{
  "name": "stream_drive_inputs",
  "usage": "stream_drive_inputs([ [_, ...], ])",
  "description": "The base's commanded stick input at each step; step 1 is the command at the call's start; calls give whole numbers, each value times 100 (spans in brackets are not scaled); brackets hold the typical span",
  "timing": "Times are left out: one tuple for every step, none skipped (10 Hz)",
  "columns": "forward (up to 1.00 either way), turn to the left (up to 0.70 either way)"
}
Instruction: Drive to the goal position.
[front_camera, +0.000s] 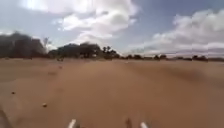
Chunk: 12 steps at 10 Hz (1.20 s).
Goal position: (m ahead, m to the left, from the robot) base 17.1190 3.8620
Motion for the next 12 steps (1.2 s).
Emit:
stream_drive_inputs([
  [70,0],
  [70,0],
  [70,0],
  [70,0],
  [70,0],
  [70,0],
  [70,0],
  [70,0],
  [70,0],
  [70,0],
  [70,0],
  [70,0],
])
